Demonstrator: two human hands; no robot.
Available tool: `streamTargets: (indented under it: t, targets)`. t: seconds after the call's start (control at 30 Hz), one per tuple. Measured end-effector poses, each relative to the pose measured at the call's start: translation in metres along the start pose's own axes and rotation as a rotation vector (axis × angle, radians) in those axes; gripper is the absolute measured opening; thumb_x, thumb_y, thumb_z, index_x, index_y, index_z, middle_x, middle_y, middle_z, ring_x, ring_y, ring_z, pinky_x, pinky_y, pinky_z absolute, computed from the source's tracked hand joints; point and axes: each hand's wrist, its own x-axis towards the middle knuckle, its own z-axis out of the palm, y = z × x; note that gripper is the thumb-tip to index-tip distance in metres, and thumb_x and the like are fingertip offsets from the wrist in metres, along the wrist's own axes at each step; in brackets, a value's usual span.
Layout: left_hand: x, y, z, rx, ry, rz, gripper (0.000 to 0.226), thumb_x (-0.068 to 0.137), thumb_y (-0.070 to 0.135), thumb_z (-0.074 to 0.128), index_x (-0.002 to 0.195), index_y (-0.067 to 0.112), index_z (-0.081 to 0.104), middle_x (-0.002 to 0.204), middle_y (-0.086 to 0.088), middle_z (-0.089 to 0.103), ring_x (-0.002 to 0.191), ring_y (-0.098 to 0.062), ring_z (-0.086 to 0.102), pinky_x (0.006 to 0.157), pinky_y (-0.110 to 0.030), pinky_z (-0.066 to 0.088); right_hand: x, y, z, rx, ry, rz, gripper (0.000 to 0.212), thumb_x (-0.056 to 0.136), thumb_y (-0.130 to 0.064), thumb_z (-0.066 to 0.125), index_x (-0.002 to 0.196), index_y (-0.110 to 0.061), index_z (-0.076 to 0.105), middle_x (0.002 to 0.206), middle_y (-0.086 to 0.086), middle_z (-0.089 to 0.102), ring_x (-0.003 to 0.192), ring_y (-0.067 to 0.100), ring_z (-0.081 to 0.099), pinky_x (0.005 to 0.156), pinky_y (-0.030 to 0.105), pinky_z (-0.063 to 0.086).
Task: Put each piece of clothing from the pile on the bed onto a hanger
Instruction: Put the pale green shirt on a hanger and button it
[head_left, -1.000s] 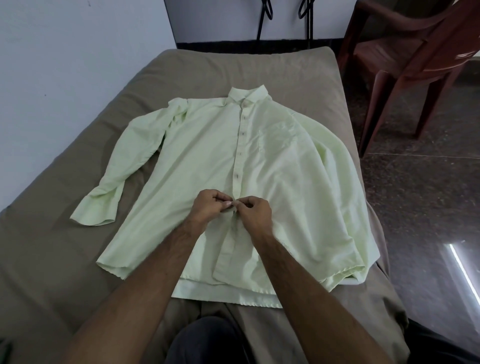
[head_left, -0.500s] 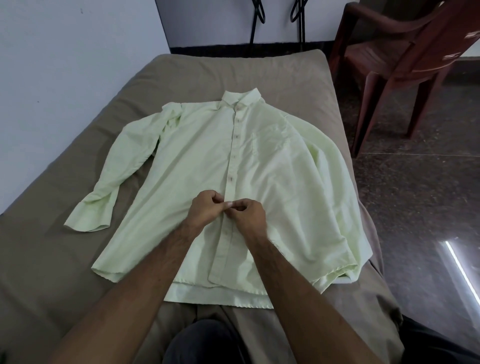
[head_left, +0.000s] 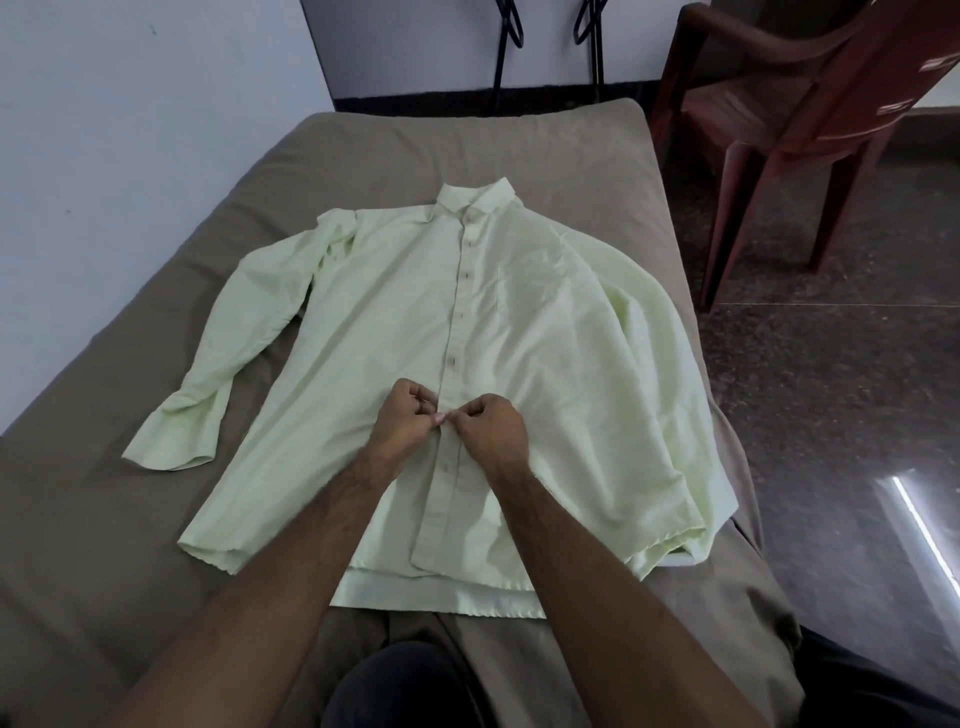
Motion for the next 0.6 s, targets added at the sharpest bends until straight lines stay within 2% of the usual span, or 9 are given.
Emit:
streamTargets:
  t: [0.07,0.13,0.2,0.27,0.33,0.4,0.47,0.53,0.6]
  targets:
    - [-0.001,-0.001,0.002,0.106,0.018,0.059,0.029,0.082,0.004,0.076,0.092,0.018,0.053,0.075,0.003,0.059,0.078,-0.014,0.06,0.09,-0.043,0.053,-0.004,0.0,-0.004,-0.031,0.02,-0.02,0.017,0.087,-0.032,0.067,0.098,-0.02,0.064,0.094,-0.008,0.069,0.091,0.013,0.064,0.075,0.03,0.051]
    - [-0.005,0.0,0.003,0.31,0.05,0.173,0.029,0.083,0.015,0.075,0.094,0.022,0.05,0.08,0.006,0.061,0.08,-0.015,0.062,0.083,-0.042,0.052,-0.011,0.004,-0.008,-0.04,0.001,-0.096,0.012,0.09,-0.027,0.063,0.101,-0.021,0.061,0.095,-0.007,0.068,0.092,0.015,0.065,0.079,0.036,0.055]
    - [-0.013,0.0,-0.001,0.508,0.05,0.312,0.03,0.085,0.023,0.073,0.102,0.022,0.049,0.095,0.005,0.058,0.084,-0.018,0.062,0.079,-0.041,0.052,-0.022,0.012,-0.017,-0.063,-0.11,-0.234,0.015,0.092,-0.022,0.063,0.107,-0.019,0.064,0.101,-0.005,0.066,0.094,0.013,0.063,0.086,0.037,0.055]
    - [-0.027,-0.006,-0.015,0.593,0.013,0.442,0.036,0.085,0.027,0.075,0.112,0.017,0.053,0.109,-0.001,0.055,0.093,-0.023,0.062,0.082,-0.043,0.052,-0.039,0.024,-0.035,-0.175,-0.217,-0.394,0.029,0.09,-0.024,0.068,0.118,-0.016,0.066,0.115,0.0,0.06,0.105,0.015,0.059,0.098,0.036,0.049]
    - [-0.049,-0.017,-0.038,0.645,-0.128,0.567,0.048,0.087,0.043,0.07,0.124,0.018,0.056,0.124,-0.002,0.054,0.109,-0.022,0.058,0.093,-0.042,0.049,-0.062,0.042,-0.058,-0.366,-0.27,-0.558,0.051,0.089,-0.043,0.066,0.132,-0.016,0.06,0.132,0.005,0.052,0.122,0.02,0.05,0.11,0.033,0.037]
    - [-0.079,-0.033,-0.064,0.838,-0.338,0.717,0.061,0.09,0.063,0.052,0.138,0.026,0.049,0.144,0.006,0.044,0.131,-0.013,0.045,0.108,-0.038,0.039,-0.088,0.061,-0.082,-0.592,-0.306,-0.67,0.068,0.09,-0.061,0.054,0.145,-0.022,0.048,0.15,0.004,0.039,0.136,0.024,0.037,0.115,0.037,0.028]
    - [-0.107,-0.048,-0.088,1.059,-0.438,0.829,0.067,0.092,0.071,0.042,0.147,0.032,0.04,0.156,0.011,0.032,0.142,-0.007,0.031,0.115,-0.034,0.03,-0.113,0.079,-0.097,-0.817,-0.313,-0.73,0.075,0.09,-0.066,0.048,0.153,-0.028,0.035,0.16,0.002,0.029,0.144,0.025,0.027,0.119,0.042,0.023]
    - [-0.125,-0.059,-0.104,1.18,-0.334,0.935,0.062,0.093,0.067,0.043,0.144,0.031,0.045,0.152,0.008,0.04,0.137,-0.011,0.041,0.106,-0.035,0.041,-0.128,0.088,-0.1,-0.958,-0.246,-0.835,0.073,0.09,-0.064,0.044,0.153,-0.028,0.036,0.159,0.004,0.034,0.144,0.029,0.034,0.118,0.05,0.027]
    - [-0.133,-0.059,-0.107,1.268,-0.198,1.033,0.048,0.09,0.054,0.054,0.13,0.026,0.057,0.133,0.001,0.058,0.115,-0.02,0.059,0.082,-0.036,0.052,-0.137,0.087,-0.095,-1.065,-0.184,-0.93,0.068,0.089,-0.056,0.047,0.148,-0.023,0.042,0.151,0.007,0.045,0.131,0.032,0.049,0.106,0.053,0.043]
